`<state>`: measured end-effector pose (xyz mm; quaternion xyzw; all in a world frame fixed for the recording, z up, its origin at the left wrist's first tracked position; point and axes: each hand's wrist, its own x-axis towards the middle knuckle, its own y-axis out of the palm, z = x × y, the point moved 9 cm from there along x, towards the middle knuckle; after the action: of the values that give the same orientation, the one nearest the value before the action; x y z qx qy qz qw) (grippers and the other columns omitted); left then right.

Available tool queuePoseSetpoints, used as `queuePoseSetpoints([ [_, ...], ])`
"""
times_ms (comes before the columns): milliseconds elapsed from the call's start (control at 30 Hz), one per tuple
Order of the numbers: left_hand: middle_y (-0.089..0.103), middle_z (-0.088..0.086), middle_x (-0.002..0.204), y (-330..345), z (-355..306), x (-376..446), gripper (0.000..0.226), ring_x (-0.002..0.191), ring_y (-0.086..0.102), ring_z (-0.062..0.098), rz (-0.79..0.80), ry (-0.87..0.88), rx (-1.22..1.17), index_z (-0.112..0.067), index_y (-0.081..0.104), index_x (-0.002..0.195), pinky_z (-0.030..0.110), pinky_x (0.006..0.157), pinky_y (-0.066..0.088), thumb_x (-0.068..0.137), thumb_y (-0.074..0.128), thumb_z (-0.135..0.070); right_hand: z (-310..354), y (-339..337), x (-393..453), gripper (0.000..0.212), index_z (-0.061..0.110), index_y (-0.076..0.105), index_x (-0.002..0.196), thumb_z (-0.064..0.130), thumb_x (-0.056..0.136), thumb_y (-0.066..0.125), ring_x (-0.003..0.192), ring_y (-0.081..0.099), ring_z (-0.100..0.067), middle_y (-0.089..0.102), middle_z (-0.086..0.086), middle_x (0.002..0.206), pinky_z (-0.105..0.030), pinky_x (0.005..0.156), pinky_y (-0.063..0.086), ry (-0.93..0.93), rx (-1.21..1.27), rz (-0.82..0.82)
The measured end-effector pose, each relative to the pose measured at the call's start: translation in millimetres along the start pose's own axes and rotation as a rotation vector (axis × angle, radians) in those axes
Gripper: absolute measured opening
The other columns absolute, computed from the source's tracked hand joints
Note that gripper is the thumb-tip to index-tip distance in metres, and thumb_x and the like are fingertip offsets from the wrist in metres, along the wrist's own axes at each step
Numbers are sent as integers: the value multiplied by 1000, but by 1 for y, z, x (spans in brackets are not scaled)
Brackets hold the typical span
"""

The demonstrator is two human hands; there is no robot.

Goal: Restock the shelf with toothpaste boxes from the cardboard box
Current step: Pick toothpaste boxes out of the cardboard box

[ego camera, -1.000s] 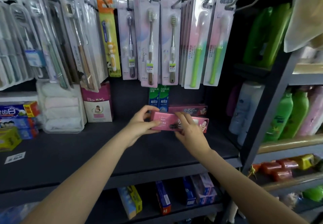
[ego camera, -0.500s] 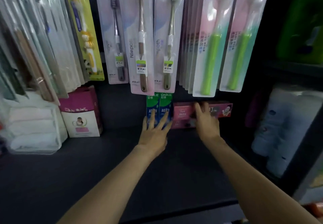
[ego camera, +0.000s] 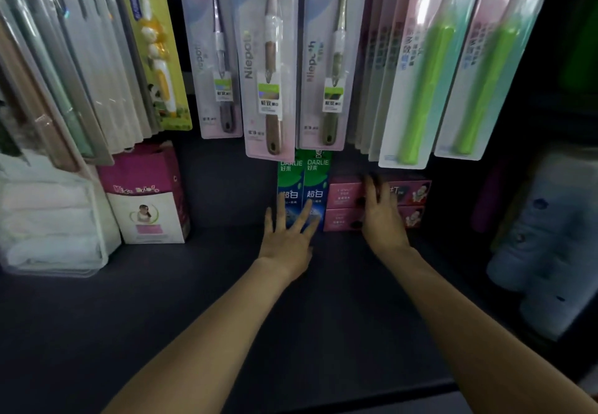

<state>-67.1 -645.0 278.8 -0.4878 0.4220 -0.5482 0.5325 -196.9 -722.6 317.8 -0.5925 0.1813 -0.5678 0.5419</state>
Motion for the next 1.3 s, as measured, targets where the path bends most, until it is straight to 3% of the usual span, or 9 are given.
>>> queuePoseSetpoints([
  [267,-23,-3,154,-12,-3,-28,62,135,-29,40,-79,22,-92,-28,-5,148,56,111,-13,99,31,-33,54,-15,-57,63,2,30,140,-3,81,52,125,37,-39,25,-23,143,-49,101,37,-136,51,3],
  [433,-20,-4,155,-19,6,-85,62,139,-24,36,-129,28,-269,-28,3,148,52,114,-8,97,38,-29,105,-30,-121,52,2,42,131,-4,81,55,118,47,-30,39,-16,131,-42,97,46,-306,326,27],
  [533,12,6,156,-34,20,-153,50,142,9,37,-334,100,-419,-14,36,139,51,115,15,91,42,-21,143,-54,-169,43,-1,49,121,-5,78,52,105,52,-23,47,-16,120,-26,91,45,-435,506,0],
  [600,43,15,139,-31,33,-218,40,126,38,34,-498,130,-506,-4,55,119,46,104,35,84,41,-15,168,-56,-216,36,-2,52,116,-4,80,49,94,53,-16,51,-16,113,-22,82,44,-477,614,52],
  [667,51,12,124,0,40,-285,29,111,47,29,-545,135,-562,-3,57,107,40,94,41,81,44,-7,192,-42,-272,29,-3,55,111,-5,82,49,86,53,-14,53,-15,106,-20,75,43,-529,701,166],
  [867,48,3,110,184,52,-453,20,90,54,30,-166,-18,-484,-17,50,98,40,76,44,79,44,-12,223,90,-460,22,3,59,102,6,85,44,95,59,-31,59,-15,101,-36,79,49,-663,536,665],
  [1067,67,15,88,335,46,-568,25,72,66,34,422,-280,-525,-8,69,84,32,61,54,59,73,-8,193,232,-646,21,-3,57,106,0,90,44,106,49,-34,55,-23,108,-37,80,39,-657,67,1490],
  [1200,46,16,131,379,34,-597,37,113,49,37,553,-368,-563,-6,55,120,41,90,43,83,59,-11,197,263,-674,50,4,40,136,-7,86,46,128,35,-32,34,-14,143,-40,96,38,-812,-94,1347],
  [1300,36,11,140,396,30,-593,31,120,43,27,542,-357,-565,-11,50,120,33,95,38,90,49,-18,212,281,-660,64,4,22,146,-6,87,46,140,21,-30,17,-13,154,-41,112,28,-899,-194,1206],
])
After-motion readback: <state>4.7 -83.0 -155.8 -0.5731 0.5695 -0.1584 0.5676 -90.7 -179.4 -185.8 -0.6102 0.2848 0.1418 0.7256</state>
